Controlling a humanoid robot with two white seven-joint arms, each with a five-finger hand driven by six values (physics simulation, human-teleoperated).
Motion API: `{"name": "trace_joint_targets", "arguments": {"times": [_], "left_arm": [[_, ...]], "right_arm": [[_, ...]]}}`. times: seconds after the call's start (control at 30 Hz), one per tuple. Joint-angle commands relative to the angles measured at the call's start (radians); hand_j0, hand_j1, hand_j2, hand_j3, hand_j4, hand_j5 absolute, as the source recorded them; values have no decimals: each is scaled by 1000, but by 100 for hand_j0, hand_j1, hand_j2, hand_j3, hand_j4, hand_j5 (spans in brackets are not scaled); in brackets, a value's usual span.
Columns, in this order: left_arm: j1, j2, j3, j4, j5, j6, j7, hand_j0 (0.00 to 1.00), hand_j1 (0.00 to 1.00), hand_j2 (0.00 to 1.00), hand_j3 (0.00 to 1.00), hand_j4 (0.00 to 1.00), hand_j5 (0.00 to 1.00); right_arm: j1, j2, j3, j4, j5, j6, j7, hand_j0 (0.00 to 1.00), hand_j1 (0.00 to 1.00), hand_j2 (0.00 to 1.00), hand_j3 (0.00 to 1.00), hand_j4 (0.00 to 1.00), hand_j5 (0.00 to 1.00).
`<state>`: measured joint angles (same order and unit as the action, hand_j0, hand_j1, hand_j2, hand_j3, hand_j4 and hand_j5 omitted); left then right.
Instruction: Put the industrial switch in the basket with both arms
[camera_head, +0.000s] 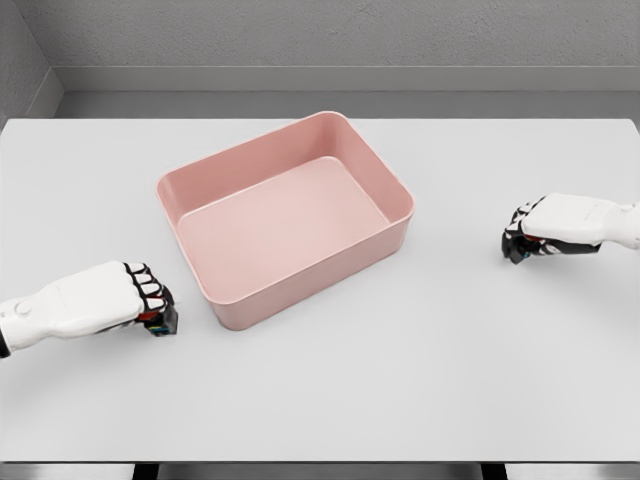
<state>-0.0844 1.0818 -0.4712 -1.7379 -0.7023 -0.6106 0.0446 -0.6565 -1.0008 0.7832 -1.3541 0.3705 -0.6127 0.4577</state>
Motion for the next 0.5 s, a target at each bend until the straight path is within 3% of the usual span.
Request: {"name": "trace_joint_targets", "arguments": {"times": [0.0, 0.47], "left_arm": [[-2, 6, 6, -12, 15, 0, 1, 43, 43, 43, 43, 43, 43], [-2, 30, 95, -26, 76, 0, 1, 43, 43, 43, 43, 43, 43]], "right_arm": [[-2, -4, -1, 0, -13, 2, -1, 48, 48, 48, 48, 48, 48], [-64, 5, -2, -5, -58, 2, -1, 48, 48, 48, 48, 48, 48]]}}
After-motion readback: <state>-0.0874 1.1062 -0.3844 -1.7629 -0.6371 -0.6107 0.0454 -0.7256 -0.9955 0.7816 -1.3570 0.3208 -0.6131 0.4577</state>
